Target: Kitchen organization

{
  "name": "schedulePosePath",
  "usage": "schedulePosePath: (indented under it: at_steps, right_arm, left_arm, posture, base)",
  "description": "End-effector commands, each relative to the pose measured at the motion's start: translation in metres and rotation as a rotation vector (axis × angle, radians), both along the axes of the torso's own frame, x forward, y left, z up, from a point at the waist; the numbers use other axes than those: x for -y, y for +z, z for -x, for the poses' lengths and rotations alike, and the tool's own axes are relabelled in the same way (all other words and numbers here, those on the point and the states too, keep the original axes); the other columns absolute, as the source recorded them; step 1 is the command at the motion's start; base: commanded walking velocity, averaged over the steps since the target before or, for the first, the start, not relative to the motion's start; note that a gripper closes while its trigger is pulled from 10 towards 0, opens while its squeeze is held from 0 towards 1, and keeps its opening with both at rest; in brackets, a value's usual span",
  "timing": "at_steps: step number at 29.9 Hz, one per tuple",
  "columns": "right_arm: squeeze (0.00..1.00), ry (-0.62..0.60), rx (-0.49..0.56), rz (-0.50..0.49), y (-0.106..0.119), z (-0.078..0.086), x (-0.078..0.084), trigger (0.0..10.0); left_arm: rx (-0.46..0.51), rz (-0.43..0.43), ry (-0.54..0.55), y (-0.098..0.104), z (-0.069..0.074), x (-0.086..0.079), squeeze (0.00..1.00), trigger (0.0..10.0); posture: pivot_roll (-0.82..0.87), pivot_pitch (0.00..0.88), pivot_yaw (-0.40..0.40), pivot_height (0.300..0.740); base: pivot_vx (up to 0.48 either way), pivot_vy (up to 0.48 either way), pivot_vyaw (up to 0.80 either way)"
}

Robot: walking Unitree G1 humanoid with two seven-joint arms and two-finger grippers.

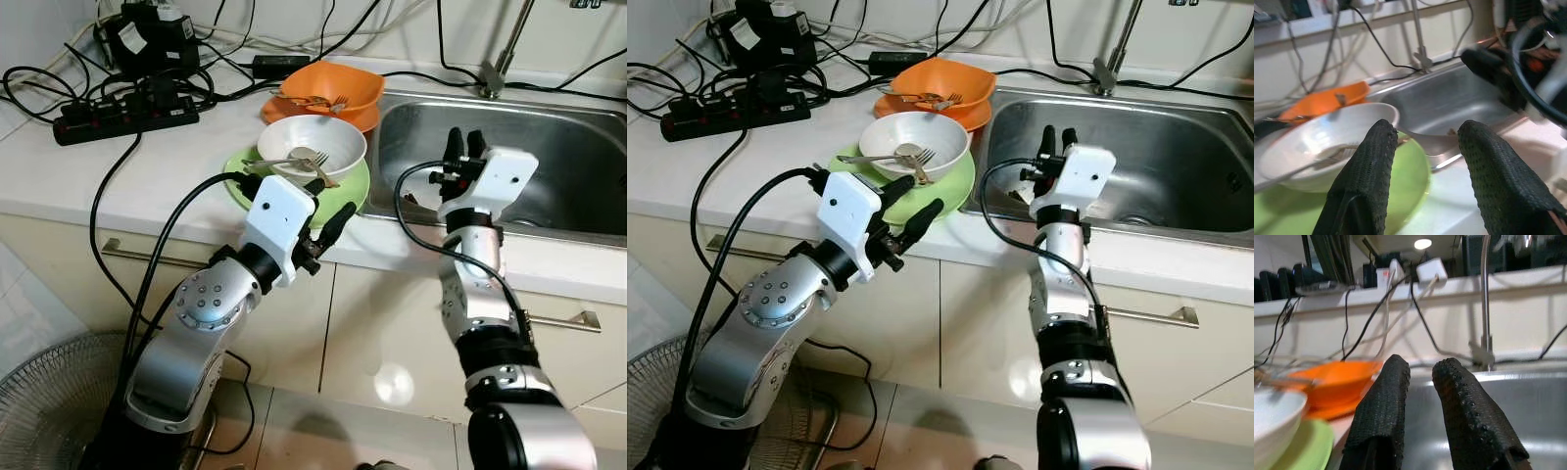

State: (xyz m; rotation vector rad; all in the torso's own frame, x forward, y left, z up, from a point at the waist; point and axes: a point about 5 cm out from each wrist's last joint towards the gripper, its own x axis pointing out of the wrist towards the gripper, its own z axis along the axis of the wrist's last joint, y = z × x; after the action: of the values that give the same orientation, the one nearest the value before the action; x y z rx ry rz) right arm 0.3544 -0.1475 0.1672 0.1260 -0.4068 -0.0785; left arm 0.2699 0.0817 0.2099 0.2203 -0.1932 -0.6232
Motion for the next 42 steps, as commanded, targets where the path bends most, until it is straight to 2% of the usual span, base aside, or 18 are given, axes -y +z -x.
schedulePosePath:
  at_steps: [1, 2, 4, 5, 15, 18, 20, 27, 29, 35, 42]
  right_arm:
    - [0.00, 0.003, -0.010, -0.003, -0.002, 0.003, -0.003, 10.0]
    - [0.00, 0.006, -0.013, -0.005, -0.003, 0.004, -0.005, 10.0]
    - [0.00, 0.007, -0.016, -0.006, -0.003, 0.005, -0.005, 10.0]
    - [0.00, 0.009, -0.024, -0.005, -0.004, 0.006, -0.006, 10.0]
    - [0.00, -0.001, -0.027, -0.007, -0.002, 0.006, -0.004, 10.0]
    - [0.00, 0.001, -0.032, -0.010, -0.001, 0.006, -0.005, 10.0]
    - [0.00, 0.005, -0.031, -0.013, -0.001, 0.007, -0.006, 10.0]
    - [0.00, 0.008, -0.030, -0.014, 0.000, 0.007, -0.007, 10.0]
    - [0.00, 0.009, -0.029, -0.016, 0.001, 0.007, -0.008, 10.0]
    - [0.00, 0.015, -0.033, -0.021, 0.000, 0.007, -0.011, 10.0]
    - [0.00, 0.018, -0.034, -0.025, 0.000, 0.008, -0.011, 10.0]
  left_arm:
    - [0.050, -0.035, 0.038, 0.002, 0.001, -0.004, 0.00, 10.0]
    - [0.082, -0.080, 0.068, 0.001, 0.001, -0.006, 0.00, 10.0]
    - [0.099, -0.110, 0.088, -0.001, 0.000, -0.008, 0.00, 10.0]
    - [0.131, -0.171, 0.128, -0.006, 0.000, -0.012, 0.00, 10.0]
    - [0.191, -0.315, 0.136, -0.017, -0.002, -0.011, 0.00, 10.0]
    - [0.254, -0.437, 0.151, -0.021, -0.008, -0.010, 0.00, 10.0]
    - [0.281, -0.487, 0.176, -0.023, -0.013, -0.010, 0.00, 10.0]
    - [0.299, -0.514, 0.177, -0.024, -0.017, -0.008, 0.00, 10.0]
    - [0.314, -0.513, 0.193, -0.023, -0.021, -0.008, 0.00, 10.0]
    - [0.358, -0.592, 0.204, -0.023, -0.035, -0.002, 0.00, 10.0]
    - [0.408, -0.614, 0.214, -0.016, -0.044, 0.004, 0.00, 10.0]
  posture:
    - [0.04, 0.047, -0.006, 0.732]
    - [0.04, 0.050, -0.006, 0.732]
    - [0.04, 0.051, -0.006, 0.732]
    - [0.04, 0.051, -0.006, 0.732]
    - [0.05, 0.060, -0.013, 0.732]
    - [0.05, 0.062, -0.013, 0.732]
    - [0.04, 0.061, -0.012, 0.732]
    - [0.04, 0.060, -0.011, 0.732]
    - [0.04, 0.059, -0.009, 0.732]
    - [0.04, 0.056, -0.006, 0.732]
    - [0.03, 0.052, 0.002, 0.732]
  base:
    - [0.000, 0.000, 0.00]
    - [0.000, 0.000, 0.00]
    - [0.000, 0.000, 0.00]
    - [0.000, 0.000, 0.00]
    - [0.000, 0.000, 0.00]
    - [0.000, 0.000, 0.00]
    - [0.000, 0.000, 0.00]
    - [0.000, 0.000, 0.00]
    - [0.000, 0.000, 0.00]
    - [0.000, 0.000, 0.00]
    - [0.000, 0.000, 0.00]
